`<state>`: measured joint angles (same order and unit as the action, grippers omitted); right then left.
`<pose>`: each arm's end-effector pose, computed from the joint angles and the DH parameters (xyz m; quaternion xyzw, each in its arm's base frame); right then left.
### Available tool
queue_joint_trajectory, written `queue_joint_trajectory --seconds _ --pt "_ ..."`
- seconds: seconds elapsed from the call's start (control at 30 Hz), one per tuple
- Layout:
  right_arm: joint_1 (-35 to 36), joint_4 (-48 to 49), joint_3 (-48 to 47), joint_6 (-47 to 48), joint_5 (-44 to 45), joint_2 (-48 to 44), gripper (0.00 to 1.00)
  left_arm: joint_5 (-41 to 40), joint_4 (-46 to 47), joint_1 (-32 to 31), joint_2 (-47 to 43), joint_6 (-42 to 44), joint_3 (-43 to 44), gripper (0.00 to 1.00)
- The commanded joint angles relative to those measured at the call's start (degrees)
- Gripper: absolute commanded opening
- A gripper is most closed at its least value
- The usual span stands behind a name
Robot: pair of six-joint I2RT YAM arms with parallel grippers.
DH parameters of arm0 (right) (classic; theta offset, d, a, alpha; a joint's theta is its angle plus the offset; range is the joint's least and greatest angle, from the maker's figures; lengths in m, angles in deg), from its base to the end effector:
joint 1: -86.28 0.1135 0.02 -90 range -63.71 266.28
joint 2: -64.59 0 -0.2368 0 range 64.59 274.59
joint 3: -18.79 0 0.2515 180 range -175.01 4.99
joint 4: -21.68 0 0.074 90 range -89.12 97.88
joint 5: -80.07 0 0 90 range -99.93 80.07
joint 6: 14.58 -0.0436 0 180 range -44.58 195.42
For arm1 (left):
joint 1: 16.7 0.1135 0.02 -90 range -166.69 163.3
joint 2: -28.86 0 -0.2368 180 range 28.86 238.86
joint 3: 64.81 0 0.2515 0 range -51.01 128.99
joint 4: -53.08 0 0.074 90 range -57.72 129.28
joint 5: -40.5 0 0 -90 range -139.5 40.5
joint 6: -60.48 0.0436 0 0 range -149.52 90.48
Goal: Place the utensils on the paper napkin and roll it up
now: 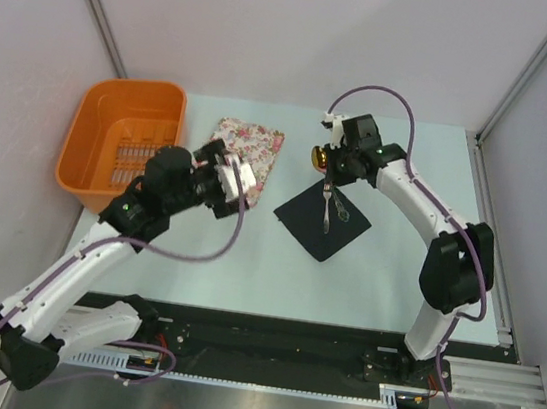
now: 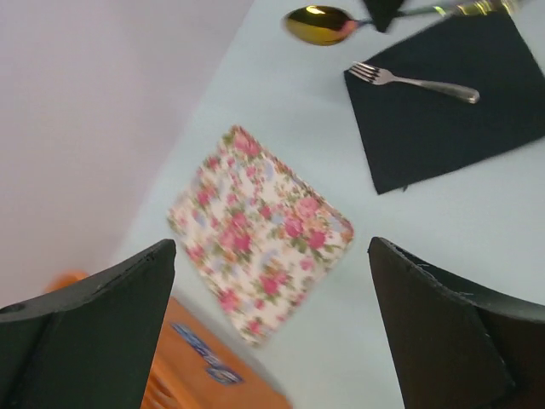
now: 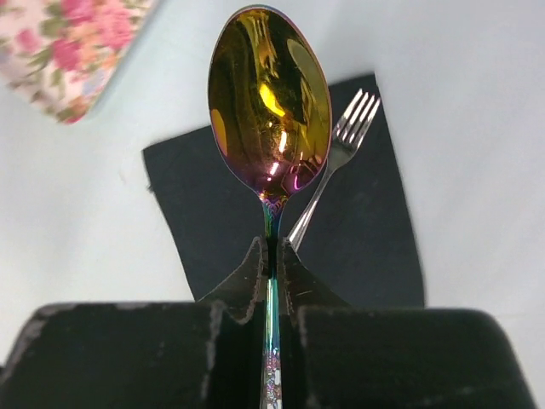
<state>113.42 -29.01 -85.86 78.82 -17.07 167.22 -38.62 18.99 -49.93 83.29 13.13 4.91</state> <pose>0.3540 0.1875 0.2654 -0.2671 0.8951 0.1295 0.3327 0.1924 -0.1359 0.3348 0.5412 0.6044 -0.0292 0.5839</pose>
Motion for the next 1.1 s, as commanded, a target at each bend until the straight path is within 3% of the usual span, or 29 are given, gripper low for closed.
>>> queue_joint_trajectory --seconds 0.0,0.17,0.33,1.07 --pt "2.13 10.05 3.39 -17.09 10.46 2.57 0.01 1.43 0.26 5.46 4.53 -34.27 6.74 1.00" --pt "3.18 11.58 4.54 -24.83 17.85 6.79 0.00 2.22 8.93 5.72 2.96 -42.29 3.33 1.00" --pt "3.71 12.97 6.03 -27.21 19.62 9.78 0.01 1.79 13.25 5.72 1.90 -46.78 0.16 1.00" --pt "1.52 17.72 5.86 -28.27 19.88 15.49 0.09 4.51 16.34 5.72 0.85 -45.65 -3.98 1.00"
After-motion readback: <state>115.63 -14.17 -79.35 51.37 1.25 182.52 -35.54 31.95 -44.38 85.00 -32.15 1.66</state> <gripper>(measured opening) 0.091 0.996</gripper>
